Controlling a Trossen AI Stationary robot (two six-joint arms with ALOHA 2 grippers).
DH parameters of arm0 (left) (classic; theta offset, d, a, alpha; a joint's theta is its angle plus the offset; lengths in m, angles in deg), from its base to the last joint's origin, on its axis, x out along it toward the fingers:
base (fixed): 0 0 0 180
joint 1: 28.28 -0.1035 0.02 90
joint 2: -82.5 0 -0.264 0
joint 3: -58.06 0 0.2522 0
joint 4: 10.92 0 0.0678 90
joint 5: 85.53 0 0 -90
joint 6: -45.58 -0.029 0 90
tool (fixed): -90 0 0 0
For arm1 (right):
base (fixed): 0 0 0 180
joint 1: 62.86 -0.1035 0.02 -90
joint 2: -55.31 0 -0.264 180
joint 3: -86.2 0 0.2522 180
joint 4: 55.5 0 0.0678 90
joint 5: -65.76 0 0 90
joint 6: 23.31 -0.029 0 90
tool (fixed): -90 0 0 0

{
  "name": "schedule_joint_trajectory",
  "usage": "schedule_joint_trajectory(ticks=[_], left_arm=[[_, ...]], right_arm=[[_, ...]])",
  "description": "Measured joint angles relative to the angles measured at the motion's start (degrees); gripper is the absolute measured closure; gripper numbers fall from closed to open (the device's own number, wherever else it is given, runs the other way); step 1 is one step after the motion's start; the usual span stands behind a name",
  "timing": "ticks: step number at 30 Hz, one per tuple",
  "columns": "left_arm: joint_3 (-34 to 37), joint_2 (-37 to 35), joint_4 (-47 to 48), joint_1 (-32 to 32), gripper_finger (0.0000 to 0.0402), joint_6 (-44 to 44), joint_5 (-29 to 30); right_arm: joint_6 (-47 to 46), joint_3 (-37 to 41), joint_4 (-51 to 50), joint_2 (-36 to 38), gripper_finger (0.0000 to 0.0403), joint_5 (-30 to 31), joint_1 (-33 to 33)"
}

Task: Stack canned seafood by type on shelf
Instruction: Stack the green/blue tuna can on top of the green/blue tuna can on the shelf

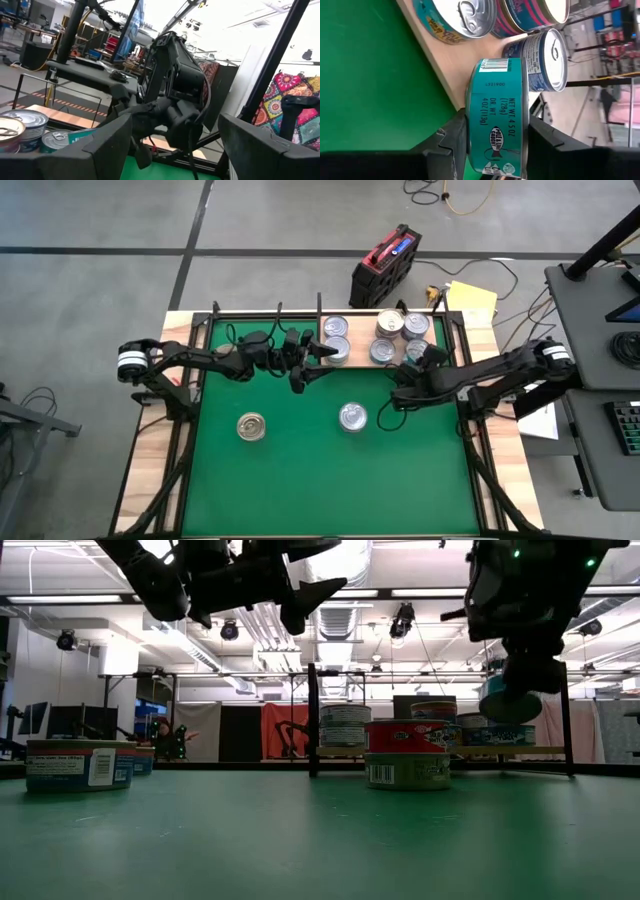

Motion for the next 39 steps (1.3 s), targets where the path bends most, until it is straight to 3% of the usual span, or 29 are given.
schedule_joint_trajectory(ticks=[20,29,39], left_arm=[[0.00,0.04,2.33,-0.48,0.0122,-1.17,0.02],[0.00,0.04,2.31,-0.57,0.0122,-1.15,0.02],[0.00,0.04,2.27,-0.57,0.0122,-1.15,0.02]], right_arm=[[3.28,-0.04,0.27,-5.69,0.0273,2.05,7.75],[4.73,-0.02,0.76,-5.74,0.0216,1.69,8.40],[3.50,-0.02,0.71,-5.73,0.0205,1.75,8.38]])
